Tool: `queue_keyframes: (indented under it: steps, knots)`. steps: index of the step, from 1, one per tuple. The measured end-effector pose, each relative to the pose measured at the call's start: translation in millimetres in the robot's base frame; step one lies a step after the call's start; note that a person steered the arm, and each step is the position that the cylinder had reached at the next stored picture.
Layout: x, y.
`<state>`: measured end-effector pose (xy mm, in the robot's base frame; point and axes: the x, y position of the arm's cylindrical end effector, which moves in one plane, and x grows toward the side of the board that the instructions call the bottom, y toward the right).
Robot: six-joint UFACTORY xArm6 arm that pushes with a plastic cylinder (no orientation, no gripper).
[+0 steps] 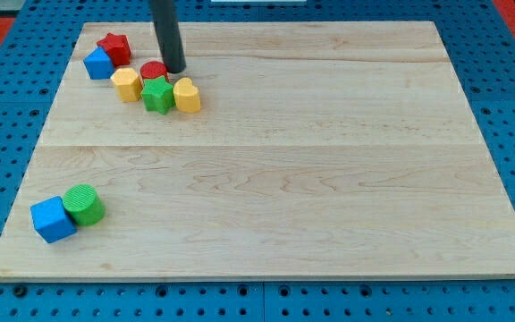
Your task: Separate the green star from the red circle
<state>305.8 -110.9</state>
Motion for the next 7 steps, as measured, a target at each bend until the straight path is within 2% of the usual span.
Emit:
queue_keyframes:
  steps: [1,2,3,4,5,6,7]
  knots:
    - [36,2]
    - [49,2]
    - [41,3]
    - [-15,18]
    - [-68,0]
    - [-107,-44]
    - [-115,-73]
